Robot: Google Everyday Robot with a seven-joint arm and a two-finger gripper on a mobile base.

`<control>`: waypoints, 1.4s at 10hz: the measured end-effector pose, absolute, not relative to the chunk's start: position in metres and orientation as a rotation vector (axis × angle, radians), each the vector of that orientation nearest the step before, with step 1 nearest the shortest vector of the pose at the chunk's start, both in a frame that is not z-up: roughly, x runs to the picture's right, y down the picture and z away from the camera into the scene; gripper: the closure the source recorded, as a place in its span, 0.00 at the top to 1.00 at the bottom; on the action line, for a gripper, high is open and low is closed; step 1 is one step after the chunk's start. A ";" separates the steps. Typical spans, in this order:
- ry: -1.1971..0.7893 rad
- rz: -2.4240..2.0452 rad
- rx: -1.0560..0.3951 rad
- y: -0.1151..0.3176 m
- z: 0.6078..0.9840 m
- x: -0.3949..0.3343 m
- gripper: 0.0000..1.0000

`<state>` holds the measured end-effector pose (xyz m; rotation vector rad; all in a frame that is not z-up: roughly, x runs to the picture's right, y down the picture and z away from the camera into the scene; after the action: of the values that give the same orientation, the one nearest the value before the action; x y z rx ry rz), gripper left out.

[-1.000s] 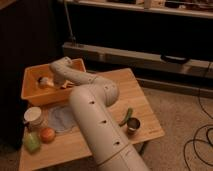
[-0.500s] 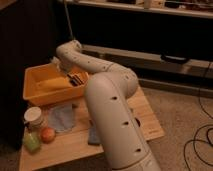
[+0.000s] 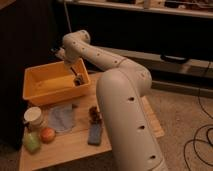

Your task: Wipe tray with brush

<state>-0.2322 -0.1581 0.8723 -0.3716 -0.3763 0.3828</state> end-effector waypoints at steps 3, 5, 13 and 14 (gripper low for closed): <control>-0.371 0.334 -0.375 -0.180 0.868 -0.231 0.00; -0.373 0.301 -0.365 -0.209 0.868 -0.237 0.00; -0.317 0.188 -0.401 -0.208 0.863 -0.234 0.00; -0.305 0.151 -0.423 -0.192 0.861 -0.241 0.00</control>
<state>-0.2407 -0.1922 0.8608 -0.4232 -0.3053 0.1506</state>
